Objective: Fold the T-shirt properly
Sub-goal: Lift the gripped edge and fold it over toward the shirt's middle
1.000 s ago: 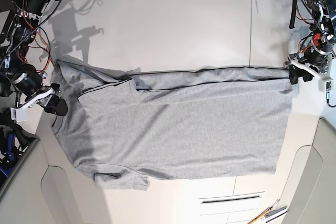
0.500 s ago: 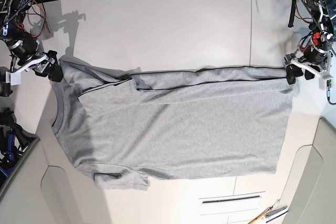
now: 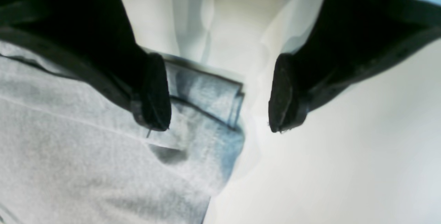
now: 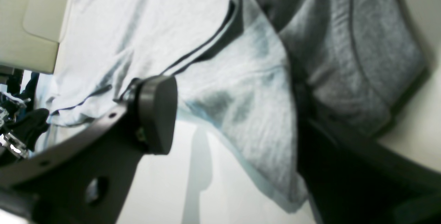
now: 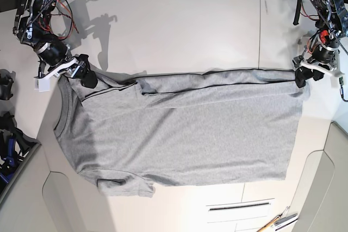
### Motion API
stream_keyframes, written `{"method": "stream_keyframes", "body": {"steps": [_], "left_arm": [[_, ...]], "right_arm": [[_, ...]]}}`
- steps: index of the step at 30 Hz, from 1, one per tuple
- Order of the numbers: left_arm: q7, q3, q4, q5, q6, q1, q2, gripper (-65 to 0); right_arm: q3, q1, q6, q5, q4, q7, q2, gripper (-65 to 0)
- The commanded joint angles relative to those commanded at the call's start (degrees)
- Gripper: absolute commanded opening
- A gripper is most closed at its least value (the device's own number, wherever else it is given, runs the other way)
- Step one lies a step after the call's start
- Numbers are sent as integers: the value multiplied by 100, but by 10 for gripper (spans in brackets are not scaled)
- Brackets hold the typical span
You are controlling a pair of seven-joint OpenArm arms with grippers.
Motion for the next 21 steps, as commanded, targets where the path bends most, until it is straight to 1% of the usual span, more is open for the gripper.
{"method": "stream_keyframes", "body": {"steps": [3, 4, 5, 6, 8, 9, 10, 11, 12, 13, 14, 15, 17, 20, 21], "left_arm": [[87, 0, 0, 35, 2, 2, 59, -178], [85, 0, 0, 37, 2, 2, 55, -188], [85, 0, 0, 44, 0, 0, 55, -222], [85, 0, 0, 42, 2, 0, 55, -290], [122, 0, 0, 42, 2, 0, 55, -488], [151, 0, 0, 42, 0, 0, 55, -562], [149, 0, 0, 42, 0, 0, 52, -620], [146, 0, 0, 39, 0, 0, 52, -650], [151, 0, 0, 37, -22, 0, 55, -650], [164, -2, 0, 37, -203, 2, 52, -650], [234, -2, 2, 37, -352, 2, 50, -650], [361, -2, 11, 35, -433, 2, 46, -650], [601, -28, 55, 22, -428, 52, 28, -650], [660, -267, 203, -166, -433, 278, 24, -650], [748, -350, 304, -260, -498, 363, 26, -650]], "right_arm": [[0, 13, 0, -42, 0, 101, 2, -241], [0, 11, 0, -44, 0, 101, 4, -253], [0, 13, 0, -87, 0, 101, 4, -292], [0, 13, 0, -166, 0, 105, 4, -353], [0, 11, 2, -348, 0, 107, 7, -511], [0, 11, 4, -409, 0, 122, 7, -593], [0, 11, 4, -450, 0, 122, 9, -650], [0, 11, 9, -496, 0, 116, 22, -650], [13, 9, 50, -557, 0, 85, 39, -650], [17, -2, 125, -542, 2, 28, 81, -650], [17, -15, 144, -529, 2, -11, 120, -650], [35, -28, 142, -529, 9, -85, 170, -650], [52, -142, 155, -409, 39, -251, 313, -650], [55, -496, 199, 2, 103, -393, 581, -650], [55, -621, 201, 76, 122, -393, 651, -650]]}}
